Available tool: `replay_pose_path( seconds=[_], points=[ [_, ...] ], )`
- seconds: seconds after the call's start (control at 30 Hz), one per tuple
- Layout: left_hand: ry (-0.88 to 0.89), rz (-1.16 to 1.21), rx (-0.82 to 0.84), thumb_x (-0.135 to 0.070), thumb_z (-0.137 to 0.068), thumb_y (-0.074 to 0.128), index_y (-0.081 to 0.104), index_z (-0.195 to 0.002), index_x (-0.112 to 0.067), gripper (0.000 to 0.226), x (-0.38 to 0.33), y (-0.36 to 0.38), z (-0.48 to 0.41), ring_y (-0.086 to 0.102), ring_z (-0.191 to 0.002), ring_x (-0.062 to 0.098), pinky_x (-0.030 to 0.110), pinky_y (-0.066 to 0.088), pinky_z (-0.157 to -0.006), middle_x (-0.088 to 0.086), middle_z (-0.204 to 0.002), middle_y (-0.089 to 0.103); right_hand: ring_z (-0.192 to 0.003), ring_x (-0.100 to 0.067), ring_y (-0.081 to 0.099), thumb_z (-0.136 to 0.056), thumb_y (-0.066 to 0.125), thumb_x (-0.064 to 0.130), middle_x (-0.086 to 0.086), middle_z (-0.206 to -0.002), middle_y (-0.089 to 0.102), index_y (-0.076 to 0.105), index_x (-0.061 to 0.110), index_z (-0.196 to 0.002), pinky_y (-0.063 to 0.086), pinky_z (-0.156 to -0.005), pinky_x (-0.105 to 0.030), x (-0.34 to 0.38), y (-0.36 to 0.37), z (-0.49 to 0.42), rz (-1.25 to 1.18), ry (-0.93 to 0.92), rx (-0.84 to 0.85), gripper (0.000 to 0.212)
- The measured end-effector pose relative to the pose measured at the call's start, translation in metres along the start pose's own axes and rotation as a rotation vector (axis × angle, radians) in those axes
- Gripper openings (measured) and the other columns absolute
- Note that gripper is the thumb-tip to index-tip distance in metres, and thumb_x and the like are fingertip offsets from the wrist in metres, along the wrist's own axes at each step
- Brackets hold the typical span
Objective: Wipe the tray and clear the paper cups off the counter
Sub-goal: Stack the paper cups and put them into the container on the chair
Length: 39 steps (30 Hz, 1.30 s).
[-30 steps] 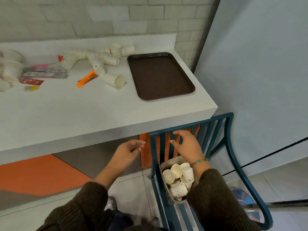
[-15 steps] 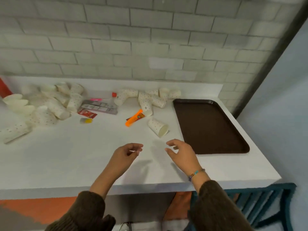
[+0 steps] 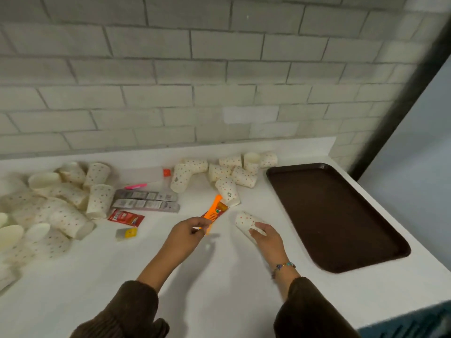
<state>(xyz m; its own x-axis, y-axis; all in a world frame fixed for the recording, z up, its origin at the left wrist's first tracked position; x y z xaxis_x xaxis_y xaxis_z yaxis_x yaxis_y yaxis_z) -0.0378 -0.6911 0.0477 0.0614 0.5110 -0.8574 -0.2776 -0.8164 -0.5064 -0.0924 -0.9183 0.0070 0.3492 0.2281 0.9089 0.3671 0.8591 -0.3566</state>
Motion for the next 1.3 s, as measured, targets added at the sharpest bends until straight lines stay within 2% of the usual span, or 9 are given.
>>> replay_pose_path(
  seconds=[0.17, 0.23, 0.3, 0.4, 0.57, 0.73, 0.87, 1.07, 1.3],
  points=[
    [0.097, -0.108, 0.057, -0.009, -0.088, 0.055, 0.069, -0.103, -0.024, 0.025, -0.017, 0.015, -0.06, 0.058, -0.088, 0.011, 0.015, 0.046, -0.062, -0.001, -0.11, 0.058, -0.118, -0.022, 0.053, -0.091, 0.059, 0.013, -0.007, -0.132, 0.056, 0.064, 0.013, -0.115, 0.041, -0.09, -0.016, 0.008, -0.023, 0.005, 0.002, -0.043, -0.094, 0.025],
    [0.112, -0.155, 0.068, -0.013, -0.087, 0.055, 0.069, -0.104, -0.027, 0.026, -0.021, 0.023, -0.082, 0.056, -0.091, 0.009, 0.01, 0.042, -0.065, -0.002, -0.113, 0.056, -0.108, -0.014, 0.056, -0.089, 0.06, 0.01, -0.004, -0.125, 0.061, 0.068, 0.017, -0.106, 0.042, -0.085, -0.007, 0.012, -0.043, 0.011, 0.019, -0.105, -0.158, 0.02],
    [0.123, -0.169, 0.086, -0.014, -0.087, 0.056, 0.066, -0.11, -0.026, 0.028, -0.027, 0.035, -0.106, 0.056, -0.1, 0.013, 0.019, 0.041, -0.076, 0.0, -0.122, 0.056, -0.102, -0.009, 0.056, -0.088, 0.06, 0.009, -0.002, -0.119, 0.064, 0.07, 0.019, -0.098, 0.042, -0.077, 0.0, 0.013, -0.065, 0.017, 0.038, -0.137, -0.222, 0.017],
    [0.142, -0.204, 0.087, -0.014, -0.088, 0.057, 0.055, -0.126, -0.02, 0.039, -0.04, 0.046, -0.145, 0.056, -0.108, 0.019, 0.022, 0.039, -0.084, 0.005, -0.131, 0.055, -0.105, -0.013, 0.059, -0.089, 0.06, 0.012, 0.0, -0.115, 0.066, 0.071, 0.022, -0.094, 0.049, -0.086, -0.016, 0.008, -0.089, 0.02, 0.042, -0.105, -0.275, 0.016],
    [0.085, -0.339, 0.031, -0.021, -0.089, 0.057, 0.043, -0.136, -0.013, 0.05, -0.049, 0.05, -0.209, 0.053, -0.116, 0.031, 0.029, 0.042, -0.087, 0.014, -0.134, 0.052, -0.095, -0.013, 0.058, -0.088, 0.059, 0.009, 0.005, -0.107, 0.065, 0.06, 0.041, -0.073, 0.043, -0.068, -0.003, 0.009, -0.111, 0.03, 0.178, -0.115, -0.325, 0.035],
    [0.059, -0.588, 0.115, -0.038, -0.087, 0.058, 0.039, -0.139, -0.014, 0.06, -0.049, 0.081, -0.243, 0.05, -0.12, 0.033, 0.045, 0.042, -0.1, 0.014, -0.136, 0.049, -0.093, -0.025, 0.065, -0.085, 0.062, 0.007, 0.0, -0.105, 0.069, 0.059, 0.036, -0.074, 0.05, -0.067, -0.018, -0.004, -0.13, 0.043, 0.311, -0.118, -0.36, 0.031],
    [0.11, -0.871, 0.095, -0.047, -0.086, 0.056, 0.039, -0.137, -0.018, 0.061, -0.052, 0.093, -0.248, 0.046, -0.12, 0.035, 0.044, 0.034, -0.102, 0.013, -0.13, 0.052, -0.09, -0.023, 0.066, -0.085, 0.064, 0.008, -0.002, -0.105, 0.07, 0.061, 0.032, -0.081, 0.059, -0.075, -0.03, -0.007, -0.137, 0.05, 0.364, -0.137, -0.365, 0.024],
    [0.145, -0.92, -0.012, -0.03, -0.084, 0.064, 0.039, -0.13, -0.01, 0.057, -0.054, 0.093, -0.242, 0.044, -0.117, 0.037, 0.047, 0.037, -0.098, 0.019, -0.121, 0.053, -0.097, -0.02, 0.064, -0.085, 0.065, 0.011, 0.001, -0.108, 0.069, 0.062, 0.033, -0.083, 0.057, -0.083, -0.03, -0.014, -0.133, 0.052, 0.366, -0.12, -0.307, 0.022],
    [0.182, -0.984, 0.027, -0.007, -0.092, 0.046, 0.041, -0.131, -0.005, 0.04, -0.05, 0.095, -0.236, 0.056, -0.105, 0.033, 0.044, 0.05, -0.089, 0.018, -0.114, 0.059, -0.103, -0.02, 0.063, -0.085, 0.066, 0.015, 0.001, -0.111, 0.068, 0.068, 0.023, -0.092, 0.054, -0.09, -0.028, -0.028, -0.125, 0.052, 0.38, -0.087, -0.263, 0.01]
  ],
)
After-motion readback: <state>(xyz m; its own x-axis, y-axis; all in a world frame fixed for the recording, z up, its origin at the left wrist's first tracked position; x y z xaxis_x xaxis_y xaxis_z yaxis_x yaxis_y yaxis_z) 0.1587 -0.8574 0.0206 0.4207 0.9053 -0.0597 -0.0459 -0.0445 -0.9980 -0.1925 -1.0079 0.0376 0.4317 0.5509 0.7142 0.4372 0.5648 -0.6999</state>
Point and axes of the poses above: each hand's wrist, its own z-axis away from the middle knuckle, its own y-axis out of the palm, x = y × z, the point moved 8 cm from there along -z, towards the middle knuckle
